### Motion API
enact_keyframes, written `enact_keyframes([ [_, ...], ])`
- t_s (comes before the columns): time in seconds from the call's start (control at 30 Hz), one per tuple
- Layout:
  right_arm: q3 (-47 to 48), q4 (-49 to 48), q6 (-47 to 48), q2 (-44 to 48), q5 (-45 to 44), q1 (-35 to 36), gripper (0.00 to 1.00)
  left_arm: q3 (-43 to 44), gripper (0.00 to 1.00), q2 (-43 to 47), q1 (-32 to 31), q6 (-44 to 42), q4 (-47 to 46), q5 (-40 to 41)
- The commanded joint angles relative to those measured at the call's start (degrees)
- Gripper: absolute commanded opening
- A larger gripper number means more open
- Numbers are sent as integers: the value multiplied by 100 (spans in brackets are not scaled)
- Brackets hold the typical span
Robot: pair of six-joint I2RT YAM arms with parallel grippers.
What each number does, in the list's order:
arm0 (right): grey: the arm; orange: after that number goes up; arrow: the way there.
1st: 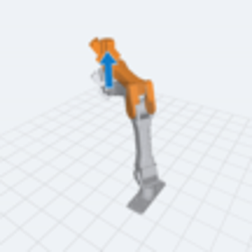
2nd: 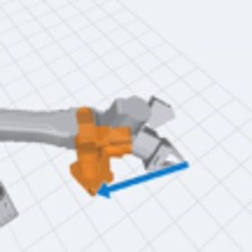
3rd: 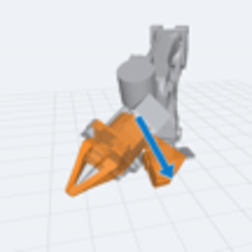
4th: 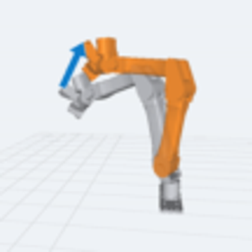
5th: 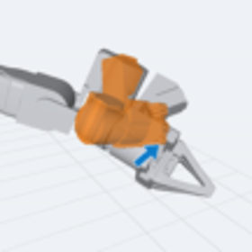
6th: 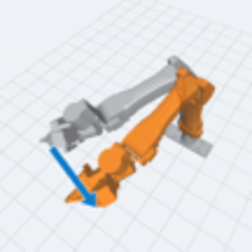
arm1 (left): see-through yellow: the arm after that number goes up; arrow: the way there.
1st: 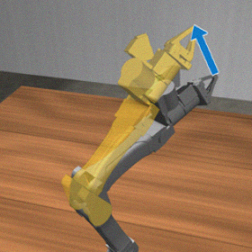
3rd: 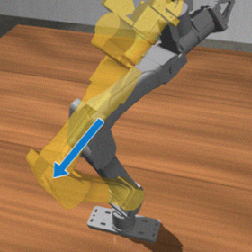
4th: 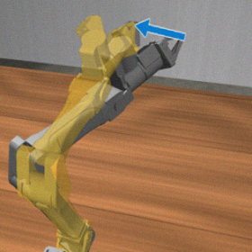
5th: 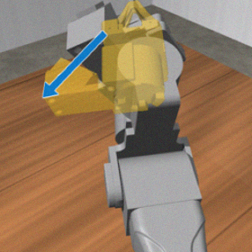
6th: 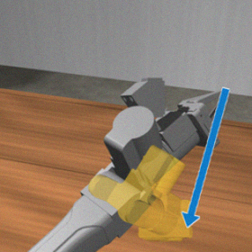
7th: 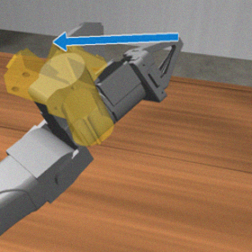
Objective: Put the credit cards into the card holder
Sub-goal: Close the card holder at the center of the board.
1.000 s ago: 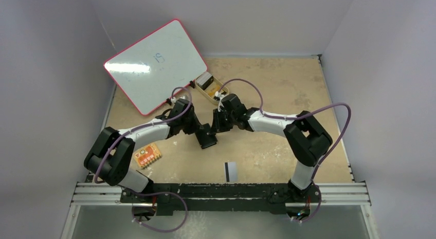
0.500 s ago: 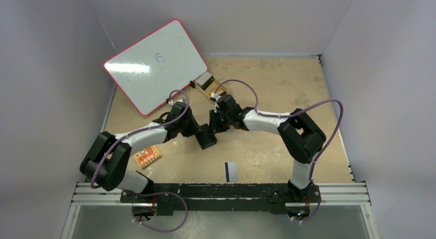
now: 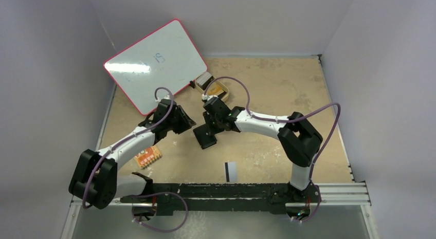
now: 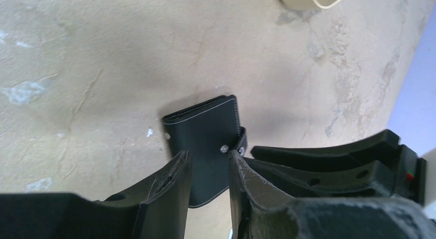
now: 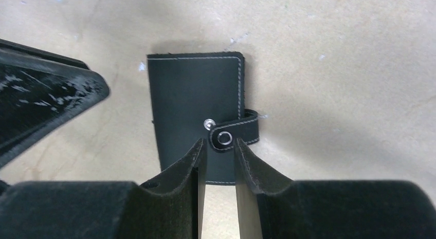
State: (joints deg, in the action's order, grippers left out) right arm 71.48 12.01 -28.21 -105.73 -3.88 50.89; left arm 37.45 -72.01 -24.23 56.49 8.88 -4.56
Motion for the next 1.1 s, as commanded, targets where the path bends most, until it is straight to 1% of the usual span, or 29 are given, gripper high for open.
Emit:
enact_keyframes([
  [0.0,268,514,160,-49,-702,101,28,-190,32,123,161,57,-141,-310],
  [0.27,522,600,213,-261,-785,308,35,-290,35,-31,159,-40,-233,-320],
  [0.57,806,811,283,-494,-1023,395,35,-407,35,-325,163,-119,-392,-337],
  [0.7,880,876,298,-515,-1090,446,38,-453,35,-360,160,-140,-427,-327],
  [0.8,891,856,298,-524,-1065,472,39,-493,35,-409,156,-132,-502,-329],
  [0.83,898,868,292,-535,-1075,474,38,-493,35,-418,163,-142,-524,-320],
  [0.9,894,864,282,-547,-1101,475,35,-501,35,-437,160,-167,-561,-289],
  [1.0,902,864,281,-526,-1116,485,26,-470,35,-504,164,-257,-517,-208],
  [1.07,917,861,272,-494,-1131,483,21,-464,35,-588,157,-300,-517,-202],
])
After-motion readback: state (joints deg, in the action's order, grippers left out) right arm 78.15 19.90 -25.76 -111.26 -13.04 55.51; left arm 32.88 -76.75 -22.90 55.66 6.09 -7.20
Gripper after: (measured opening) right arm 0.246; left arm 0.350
